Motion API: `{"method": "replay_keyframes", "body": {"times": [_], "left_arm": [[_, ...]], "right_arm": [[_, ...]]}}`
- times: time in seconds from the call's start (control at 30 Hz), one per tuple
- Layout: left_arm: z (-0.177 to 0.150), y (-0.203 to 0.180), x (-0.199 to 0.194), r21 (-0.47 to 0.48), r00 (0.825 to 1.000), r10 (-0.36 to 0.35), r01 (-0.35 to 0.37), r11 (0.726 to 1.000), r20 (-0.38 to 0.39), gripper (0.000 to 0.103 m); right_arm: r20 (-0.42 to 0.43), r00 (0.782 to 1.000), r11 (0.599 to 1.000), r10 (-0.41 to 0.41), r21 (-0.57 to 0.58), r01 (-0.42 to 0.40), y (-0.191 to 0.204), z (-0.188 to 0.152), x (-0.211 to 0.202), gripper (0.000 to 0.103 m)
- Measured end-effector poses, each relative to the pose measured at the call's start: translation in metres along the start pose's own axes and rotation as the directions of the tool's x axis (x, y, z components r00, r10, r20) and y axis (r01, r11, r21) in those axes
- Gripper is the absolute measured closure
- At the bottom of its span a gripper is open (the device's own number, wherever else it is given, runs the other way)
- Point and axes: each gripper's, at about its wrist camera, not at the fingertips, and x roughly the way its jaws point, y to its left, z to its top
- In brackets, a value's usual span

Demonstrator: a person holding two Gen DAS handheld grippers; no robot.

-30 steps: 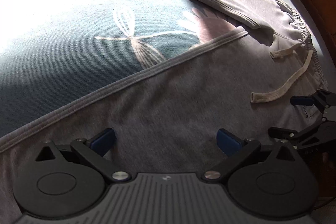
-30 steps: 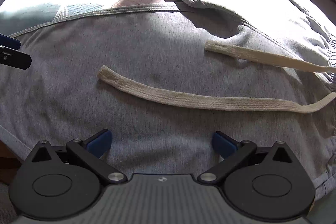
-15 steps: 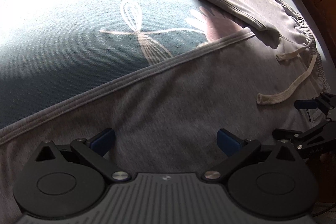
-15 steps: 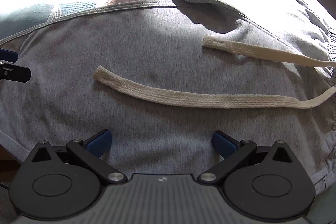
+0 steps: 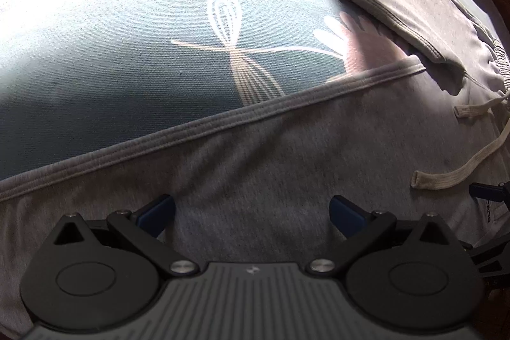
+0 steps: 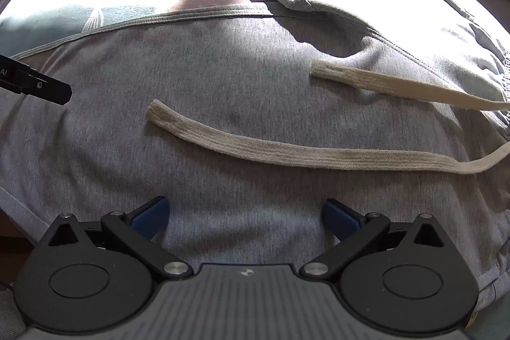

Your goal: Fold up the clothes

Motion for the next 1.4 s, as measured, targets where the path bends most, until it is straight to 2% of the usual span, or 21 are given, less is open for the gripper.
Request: {"method": "replay_keyframes", "body": {"times": [0.17, 0.37, 0.5, 0.67, 0.77, 0.87, 1.0, 1.07, 1.17, 1.27, 1.33, 1.4], "left_arm": [[-0.007, -0.011, 0.003, -0.001, 0.997, 0.071, -0.071, 0.997, 0.030, 0.001], [-0.009, -0.009, 0.003, 0.002, 0.997, 0.074, -0.074, 0.997, 0.033, 0.001], [-0.009, -0.009, -0.002, 0.021, 0.997, 0.078, -0.079, 0.997, 0.015, 0.001], [-0.010, -0.013, -0.018, 0.023, 0.997, -0.034, 0.033, 0.999, 0.066, 0.001], [-0.004, -0.023, -0.011, 0.039, 0.991, -0.099, 0.096, 0.995, 0.085, 0.001], [0.001, -0.027, 0.002, 0.062, 0.990, -0.091, 0.085, 0.994, 0.109, 0.001], [0.002, -0.008, 0.002, 0.039, 0.986, -0.108, 0.104, 0.994, 0.130, 0.001], [0.003, 0.000, -0.003, 0.025, 0.985, -0.110, 0.108, 0.994, 0.135, 0.001], [0.000, 0.006, -0.011, 0.056, 0.983, -0.122, 0.115, 0.992, 0.136, 0.001], [-0.007, 0.017, -0.010, 0.062, 0.987, -0.108, 0.102, 0.993, 0.120, 0.001], [-0.010, 0.030, -0.001, 0.026, 0.993, -0.081, 0.079, 0.997, 0.089, 0.001], [-0.012, 0.049, 0.002, -0.038, 0.994, -0.045, 0.049, 0.998, 0.101, 0.001]], "right_arm": [[-0.063, 0.998, 1.000, 0.000, 0.002, 0.000, 0.001, 0.011, 0.004, 0.000], [-0.066, 0.998, 0.998, -0.011, 0.057, 0.015, 0.000, 0.015, 0.004, 0.000], [-0.107, 0.994, 0.998, -0.018, 0.061, 0.025, 0.003, 0.025, 0.009, 0.000], [-0.182, 0.983, 0.999, 0.009, 0.041, -0.002, 0.002, 0.037, 0.011, 0.000], [-0.181, 0.982, 0.998, 0.059, 0.048, -0.051, -0.004, 0.043, 0.006, 0.000], [-0.150, 0.985, 0.996, 0.086, 0.047, -0.080, -0.010, 0.047, -0.002, 0.000], [-0.128, 0.987, 0.995, 0.099, 0.041, -0.094, -0.012, 0.047, -0.008, 0.000], [-0.145, 0.984, 0.994, 0.105, 0.050, -0.099, -0.014, 0.046, -0.003, 0.000], [-0.184, 0.977, 0.994, 0.104, 0.057, -0.095, -0.019, 0.040, 0.006, 0.000], [-0.190, 0.978, 0.997, 0.081, 0.032, -0.077, -0.014, 0.040, 0.006, 0.000], [-0.193, 0.978, 0.997, 0.076, 0.038, -0.070, -0.013, 0.040, 0.007, 0.000], [-0.189, 0.980, 0.997, 0.066, 0.046, -0.058, -0.012, 0.040, 0.007, 0.000]]}}
